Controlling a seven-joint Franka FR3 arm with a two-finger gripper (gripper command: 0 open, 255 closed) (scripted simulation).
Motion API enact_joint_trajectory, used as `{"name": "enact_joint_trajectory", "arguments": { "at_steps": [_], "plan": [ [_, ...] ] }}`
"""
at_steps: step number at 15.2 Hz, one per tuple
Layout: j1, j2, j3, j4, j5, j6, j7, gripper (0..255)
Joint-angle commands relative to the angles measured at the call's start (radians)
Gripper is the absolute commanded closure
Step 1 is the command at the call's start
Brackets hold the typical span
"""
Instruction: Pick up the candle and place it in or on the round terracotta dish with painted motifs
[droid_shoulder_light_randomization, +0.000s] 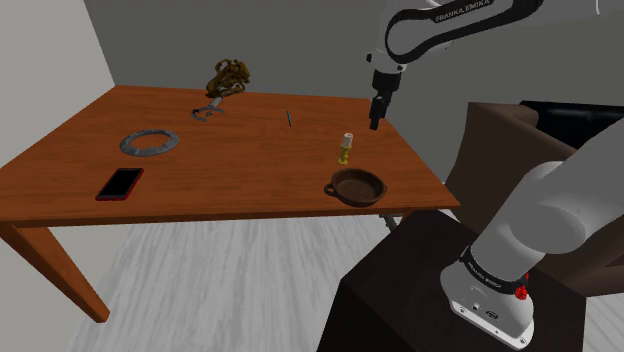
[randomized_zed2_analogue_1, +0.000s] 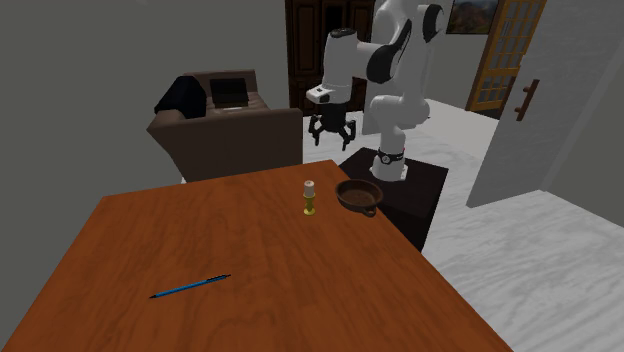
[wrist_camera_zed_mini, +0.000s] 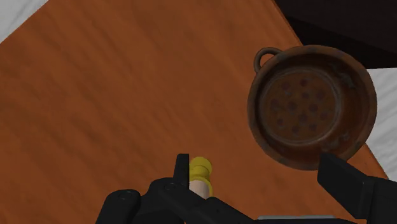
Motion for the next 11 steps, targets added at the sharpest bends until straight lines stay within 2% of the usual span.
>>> {"name": "enact_joint_trajectory", "arguments": {
  "at_steps": [1,8,11],
  "plan": [
    [0.003,0.089,-0.015,0.034,0.015,0.055,-0.035,0],
    [-0.001,0.362,-0.040,0.173,0.090,0.180,-0.169,0],
    [-0.005,0.396,-0.039,0.173,0.099,0.212,-0.180,0]
  ]
}}
